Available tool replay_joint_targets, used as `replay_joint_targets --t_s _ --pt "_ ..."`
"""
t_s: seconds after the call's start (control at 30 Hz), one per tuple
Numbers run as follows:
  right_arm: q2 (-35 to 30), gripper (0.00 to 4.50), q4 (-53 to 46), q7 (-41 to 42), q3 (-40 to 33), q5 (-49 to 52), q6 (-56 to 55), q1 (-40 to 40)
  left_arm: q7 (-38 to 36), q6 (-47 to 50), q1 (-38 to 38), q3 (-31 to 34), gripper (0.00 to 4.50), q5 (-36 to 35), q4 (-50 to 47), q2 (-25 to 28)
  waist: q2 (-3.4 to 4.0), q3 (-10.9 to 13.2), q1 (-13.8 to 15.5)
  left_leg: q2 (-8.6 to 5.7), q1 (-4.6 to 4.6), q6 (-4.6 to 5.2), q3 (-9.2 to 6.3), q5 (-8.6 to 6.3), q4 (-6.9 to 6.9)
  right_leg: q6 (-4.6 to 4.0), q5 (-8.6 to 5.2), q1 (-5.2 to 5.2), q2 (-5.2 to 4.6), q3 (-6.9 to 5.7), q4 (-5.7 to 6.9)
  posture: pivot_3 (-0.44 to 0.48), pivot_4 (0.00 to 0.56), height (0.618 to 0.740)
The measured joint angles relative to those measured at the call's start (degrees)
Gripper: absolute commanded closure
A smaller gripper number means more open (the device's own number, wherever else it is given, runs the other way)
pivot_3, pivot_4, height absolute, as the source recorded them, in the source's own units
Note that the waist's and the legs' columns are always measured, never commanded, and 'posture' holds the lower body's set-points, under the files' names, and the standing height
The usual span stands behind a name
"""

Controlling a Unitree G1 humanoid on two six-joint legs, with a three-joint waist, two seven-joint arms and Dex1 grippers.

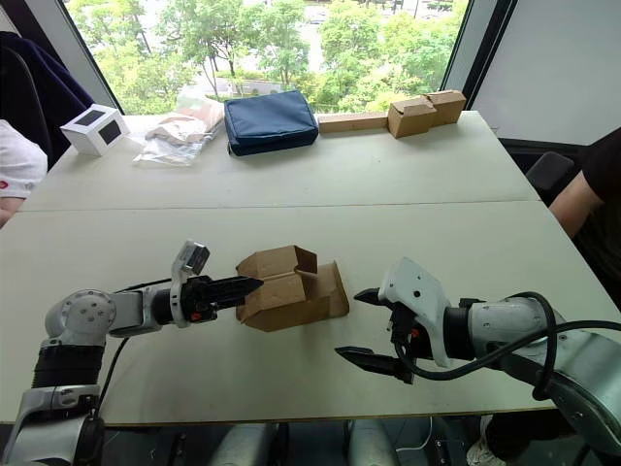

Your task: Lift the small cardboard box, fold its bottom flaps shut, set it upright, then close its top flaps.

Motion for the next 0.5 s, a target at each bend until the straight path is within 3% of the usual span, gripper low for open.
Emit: replay_joint_targets --t_s 0.03,0.5 --pt "0.0 0.00 0.0 0.0 0.0 -0.1 0.0 0.0 -0.3 -0.3 0.0 0.0 1.84 0.1 0.3 0.0 0.00 0.0 0.0 0.00 0.00 0.00 0.00 0.00 0.00 0.00 0.00 0.00 0.00 0.00 0.00 0.000 0.150 0.737" --pt "0.0 0.00 0.0 -0.1 1.4 -1.9 -1.5 0.6 -3.4 -4.9 -2.6 -2.9 1.84 3.6 5.4 -2.9 -0.01 0.0 0.0 -0.01 0.00 0.00 0.00 0.00 0.03 0.01 0.00 0.02 0.00 0.00 0.00 0.000 0.150 0.737"
